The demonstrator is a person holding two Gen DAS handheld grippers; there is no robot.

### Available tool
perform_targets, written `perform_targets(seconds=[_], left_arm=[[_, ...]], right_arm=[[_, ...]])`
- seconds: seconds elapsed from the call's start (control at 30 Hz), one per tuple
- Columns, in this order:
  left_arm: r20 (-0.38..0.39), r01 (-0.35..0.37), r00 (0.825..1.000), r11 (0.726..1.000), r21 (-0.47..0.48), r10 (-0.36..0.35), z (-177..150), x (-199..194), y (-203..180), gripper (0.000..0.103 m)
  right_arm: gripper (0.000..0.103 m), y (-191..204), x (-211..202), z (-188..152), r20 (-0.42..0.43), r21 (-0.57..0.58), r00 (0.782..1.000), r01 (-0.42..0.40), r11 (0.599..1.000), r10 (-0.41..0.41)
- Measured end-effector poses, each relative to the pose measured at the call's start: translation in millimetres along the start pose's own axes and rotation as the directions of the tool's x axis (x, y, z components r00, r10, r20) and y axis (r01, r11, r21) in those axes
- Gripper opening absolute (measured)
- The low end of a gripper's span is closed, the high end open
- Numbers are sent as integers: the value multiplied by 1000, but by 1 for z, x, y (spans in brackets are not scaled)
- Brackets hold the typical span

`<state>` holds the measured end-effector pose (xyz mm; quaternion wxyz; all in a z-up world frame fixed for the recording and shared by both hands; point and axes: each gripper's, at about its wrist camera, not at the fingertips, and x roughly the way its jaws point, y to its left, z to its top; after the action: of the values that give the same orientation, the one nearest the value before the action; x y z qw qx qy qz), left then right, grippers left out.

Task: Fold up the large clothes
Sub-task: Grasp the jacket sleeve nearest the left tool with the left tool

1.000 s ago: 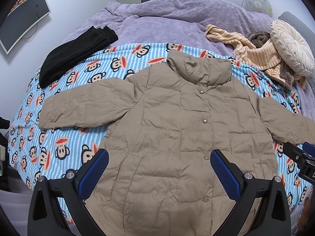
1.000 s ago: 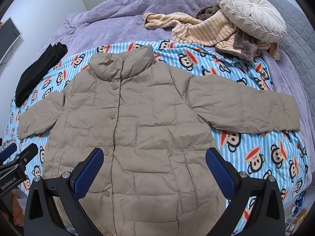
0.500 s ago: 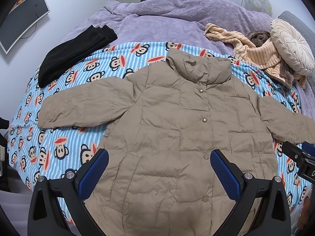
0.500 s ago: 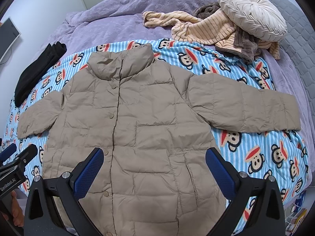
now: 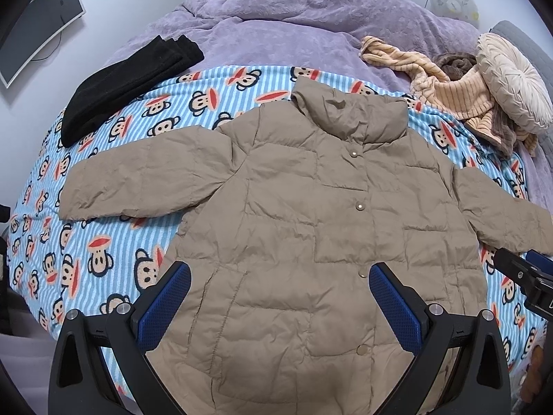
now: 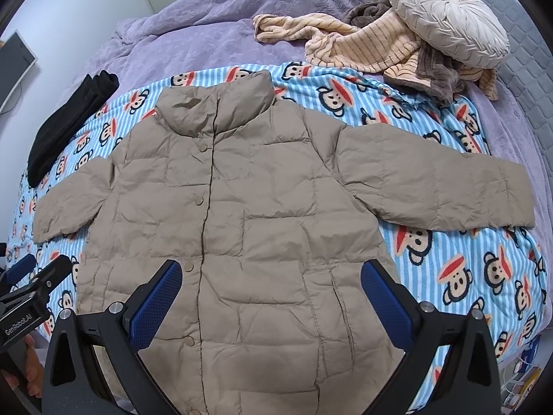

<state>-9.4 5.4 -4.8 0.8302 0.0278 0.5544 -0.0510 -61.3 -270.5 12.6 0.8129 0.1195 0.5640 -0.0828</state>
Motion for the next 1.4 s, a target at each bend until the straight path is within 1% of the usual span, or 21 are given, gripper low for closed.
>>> perform_targets(seconds=[0.13,0.27,0.33,0.4,0.47,0.53,0.6,0.7,0.77,0.87,0.97,1.0,1.03,1.07,1.17,1.23,1.27,1.3,1.33,1.37,1.4], left_arm=[[-21,28,999,999,-22,-29,0,11,12,103],[-36,67,997,995,-71,-70,3,29,37,103],[-41,83,995,992,-98,-87,4,39,55,103],[-44,108,992,984,-142,-116,5,54,80,103],[-38,132,989,971,-200,-143,7,69,107,103],[-30,144,987,953,-266,-158,7,85,139,103],[-17,152,986,931,-332,-167,7,102,173,103],[12,152,987,892,-425,-162,6,127,224,103],[24,148,988,862,-484,-156,4,144,256,103],[30,162,984,808,-567,-177,1,173,298,103],[74,215,973,749,-627,-217,6,193,328,103],[96,230,971,734,-639,-221,10,197,335,103],[114,238,969,727,-644,-217,16,199,341,103],[129,244,969,725,-644,-211,22,202,348,103],[155,235,972,730,-642,-176,40,210,362,103],[160,210,977,737,-642,-139,53,215,366,102],[160,195,980,742,-641,-119,58,217,366,98],[156,172,983,752,-636,-94,63,218,367,78],[151,163,985,767,-621,-87,66,220,367,53],[160,183,981,776,-603,-108,69,221,369,41],[182,227,972,775,-590,-146,70,220,372,20]], right_arm=[[103,4,17,-1,-19,30,999,-39,999,40],[103,18,34,-3,-50,26,998,-46,999,47],[103,26,41,-6,-54,31,996,-67,997,68],[103,36,50,-9,-66,62,992,-105,992,110],[103,49,64,-13,-115,84,981,-150,985,159],[103,67,78,-17,-147,66,975,-155,986,164],[103,88,89,-22,-157,40,976,-149,988,153],[103,122,109,-28,-175,21,968,-179,984,180],[103,142,119,-31,-183,8,964,-194,981,192],[103,170,136,-35,-201,-1,957,-214,977,210],[103,190,147,-39,-200,-13,953,-235,972,228],[103,197,150,-39,-195,-21,953,-239,971,231],[103,202,152,-38,-190,-24,953,-243,970,234],[103,206,155,-38,-184,-26,954,-247,969,238],[103,215,161,-33,-164,-21,956,-251,968,244],[103,218,163,-28,-150,-17,958,-249,968,244],[103,220,165,-24,-142,-13,958,-252,968,247],[103,223,166,-20,-137,-10,958,-257,966,253],[103,227,168,-16,-130,-8,957,-261,965,258],[103,229,168,-12,-125,-8,957,-266,964,263],[103,235,169,-7,-115,-12,955,-276,961,273]])
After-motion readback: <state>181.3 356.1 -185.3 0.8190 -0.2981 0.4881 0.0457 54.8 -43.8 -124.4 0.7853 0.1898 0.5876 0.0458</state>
